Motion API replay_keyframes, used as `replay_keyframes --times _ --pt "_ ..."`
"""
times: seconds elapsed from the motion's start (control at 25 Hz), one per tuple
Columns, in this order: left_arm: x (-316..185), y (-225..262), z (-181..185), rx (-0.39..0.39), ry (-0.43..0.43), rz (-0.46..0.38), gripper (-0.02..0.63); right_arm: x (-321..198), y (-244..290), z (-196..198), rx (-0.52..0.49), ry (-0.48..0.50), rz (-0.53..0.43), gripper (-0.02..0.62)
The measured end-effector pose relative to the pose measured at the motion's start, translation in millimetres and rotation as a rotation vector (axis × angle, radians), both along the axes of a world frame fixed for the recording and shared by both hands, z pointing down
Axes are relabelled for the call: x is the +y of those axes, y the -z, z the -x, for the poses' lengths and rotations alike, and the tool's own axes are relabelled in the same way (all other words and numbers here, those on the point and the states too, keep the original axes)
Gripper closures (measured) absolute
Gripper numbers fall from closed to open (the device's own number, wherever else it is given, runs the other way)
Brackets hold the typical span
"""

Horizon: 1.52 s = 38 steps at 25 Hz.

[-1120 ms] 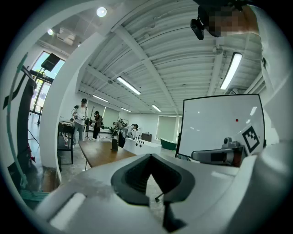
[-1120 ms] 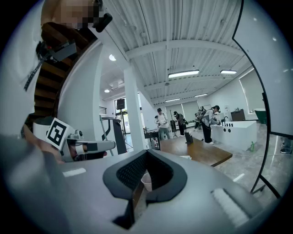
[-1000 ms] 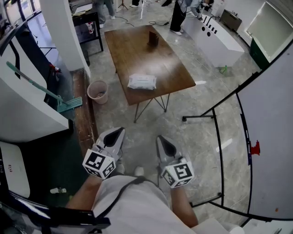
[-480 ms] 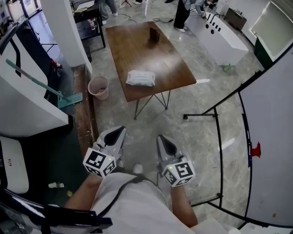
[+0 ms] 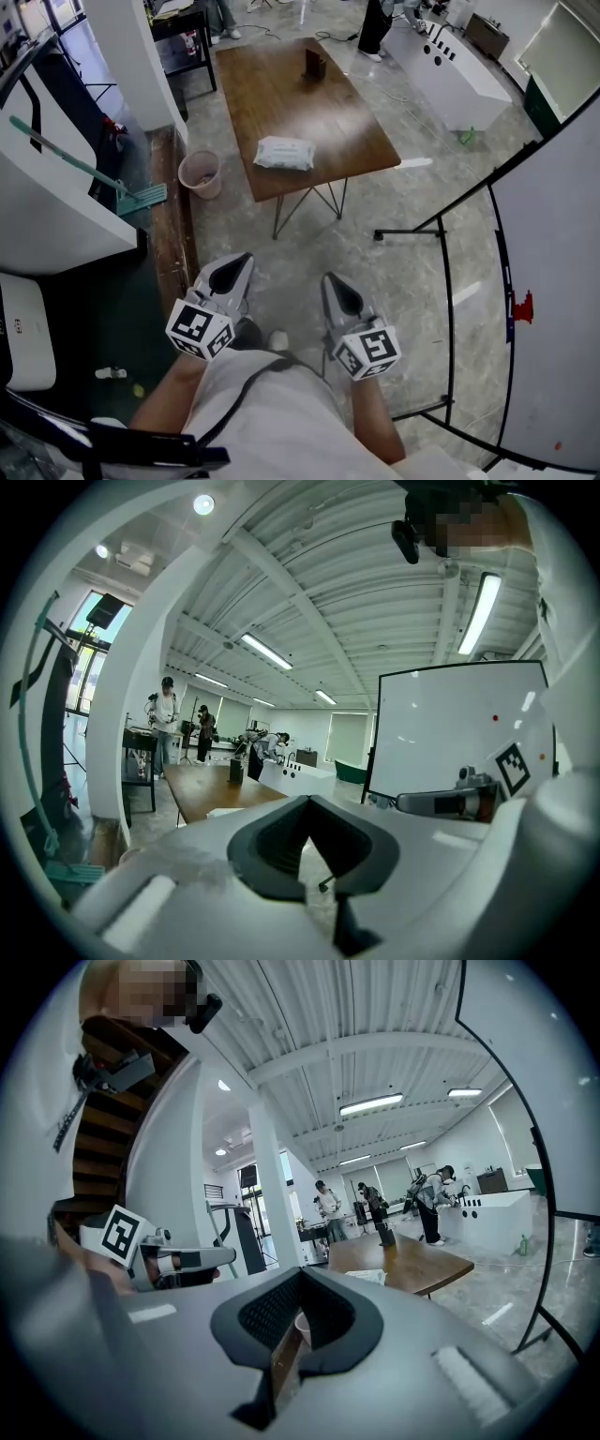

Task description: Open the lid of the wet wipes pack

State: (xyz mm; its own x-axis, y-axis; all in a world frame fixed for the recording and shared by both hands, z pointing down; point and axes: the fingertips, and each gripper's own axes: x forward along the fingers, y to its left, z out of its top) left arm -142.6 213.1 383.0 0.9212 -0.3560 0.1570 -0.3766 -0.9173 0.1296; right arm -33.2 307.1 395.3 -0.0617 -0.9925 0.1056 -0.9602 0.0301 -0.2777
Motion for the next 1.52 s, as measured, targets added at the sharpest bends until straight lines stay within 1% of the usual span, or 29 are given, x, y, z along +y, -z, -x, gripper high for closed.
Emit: replay_keyframes --times 0.36,0.6,0.76,0.96,1.16,1.52 --pt "-11.1 -0.7 -11.8 0.012 -0.013 -0.005 0.601 -11.1 -1.2 -8.6 0.025 -0.010 0.007 0.586" --pt "-35.6 -8.9 -23.6 0.020 -0.028 0.011 0.601 -32.1 -8.7 -12.3 0.013 0.003 0.025 0.586" --pt "-62.6 -15.5 -34.8 0.016 -0.044 0.021 0.601 -56.4 -12.6 -23.0 0.023 -0.018 0.038 0.586" --pt "-107.3 -9.1 -56.3 0.037 -0.056 0.043 0.601 -96.7 -6.1 -39.0 0.043 -0.016 0.050 0.586" --pt "-144.5 -2.8 -78.7 0.019 -0.107 0.008 0.601 -137.4 -0.2 -53.0 0.063 -0.020 0.062 0.586" --pt "-206.0 -11.9 -91.0 0.025 -0.105 0.042 0.601 -196.9 4.5 -67.2 0.094 -0.025 0.087 0.586"
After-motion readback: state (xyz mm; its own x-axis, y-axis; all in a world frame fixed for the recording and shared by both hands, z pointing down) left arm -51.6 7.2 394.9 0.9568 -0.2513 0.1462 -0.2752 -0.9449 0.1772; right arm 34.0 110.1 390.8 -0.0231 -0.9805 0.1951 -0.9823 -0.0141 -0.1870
